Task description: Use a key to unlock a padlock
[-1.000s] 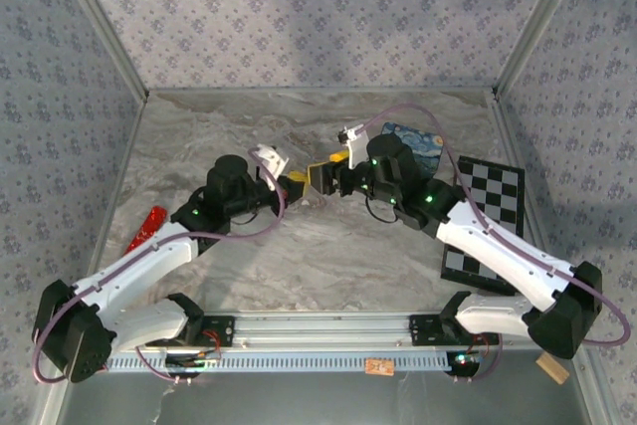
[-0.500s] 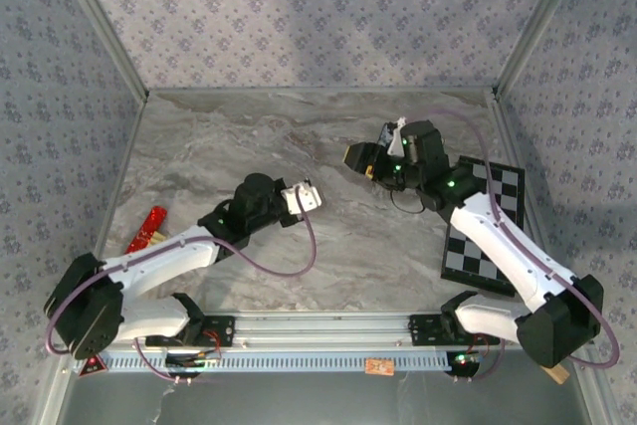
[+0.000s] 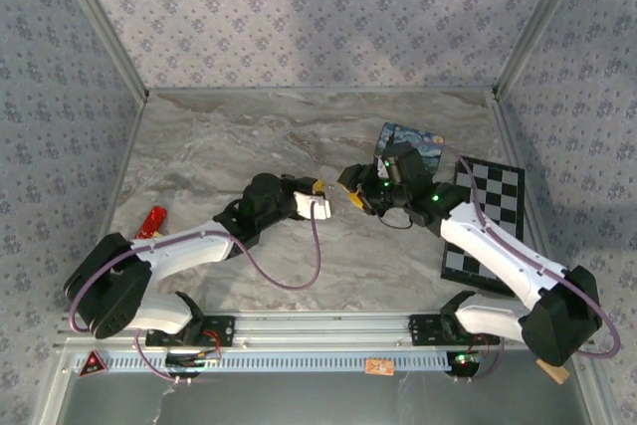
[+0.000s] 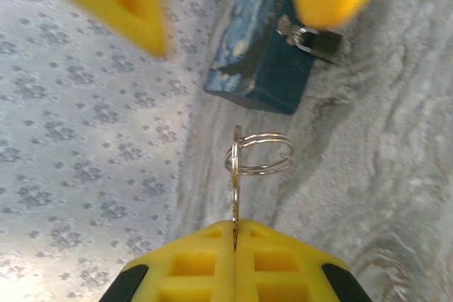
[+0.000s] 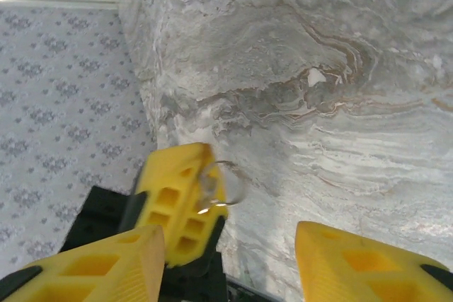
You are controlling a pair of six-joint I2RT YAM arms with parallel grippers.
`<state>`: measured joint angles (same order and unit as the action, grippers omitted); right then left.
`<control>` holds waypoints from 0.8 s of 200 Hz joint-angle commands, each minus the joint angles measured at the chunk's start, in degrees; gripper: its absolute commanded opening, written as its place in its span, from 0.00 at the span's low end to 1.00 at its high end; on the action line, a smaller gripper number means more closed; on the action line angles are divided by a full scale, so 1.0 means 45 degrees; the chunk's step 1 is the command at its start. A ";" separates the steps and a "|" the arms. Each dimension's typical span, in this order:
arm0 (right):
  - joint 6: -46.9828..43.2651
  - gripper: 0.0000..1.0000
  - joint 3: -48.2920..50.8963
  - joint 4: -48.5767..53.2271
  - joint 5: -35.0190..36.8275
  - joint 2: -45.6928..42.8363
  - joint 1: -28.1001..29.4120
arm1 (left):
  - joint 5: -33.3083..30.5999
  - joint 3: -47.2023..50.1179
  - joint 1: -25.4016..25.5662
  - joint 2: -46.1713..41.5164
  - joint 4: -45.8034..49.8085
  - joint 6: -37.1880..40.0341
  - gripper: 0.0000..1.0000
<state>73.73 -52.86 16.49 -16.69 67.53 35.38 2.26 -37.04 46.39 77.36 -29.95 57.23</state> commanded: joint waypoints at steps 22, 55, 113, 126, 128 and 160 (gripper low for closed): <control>0.1939 0.46 0.0314 -0.1091 0.1051 -0.0160 0.0280 | 0.0591 0.0291 -0.0049 -0.0365 -0.1620 -0.0081 0.00; 0.2607 0.46 0.0490 -0.1881 0.1333 -0.0221 0.0430 | 0.0663 0.0535 -0.0040 -0.0449 -0.1695 -0.0140 0.00; 0.2899 0.38 0.0383 -0.2318 0.1228 0.0296 0.0791 | 0.0884 0.0535 -0.0006 -0.0474 -0.1752 -0.0200 0.00; 0.2904 0.35 0.0419 -0.2309 0.1247 0.0363 0.0816 | 0.0913 0.0547 0.0029 -0.0492 -0.1724 -0.0198 0.00; 0.2905 0.35 0.0419 -0.2295 0.1243 0.0365 0.0822 | 0.0921 0.0553 0.0034 -0.0517 -0.1728 -0.0199 0.00; 0.2813 0.28 0.0415 -0.2192 0.1281 0.0450 0.0850 | 0.1025 0.0589 0.0056 -0.0664 -0.1605 -0.0164 0.00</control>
<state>86.06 -51.22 6.70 -12.21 68.97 38.83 4.97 -34.65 46.41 76.29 -36.05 56.97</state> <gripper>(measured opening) 0.302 0.061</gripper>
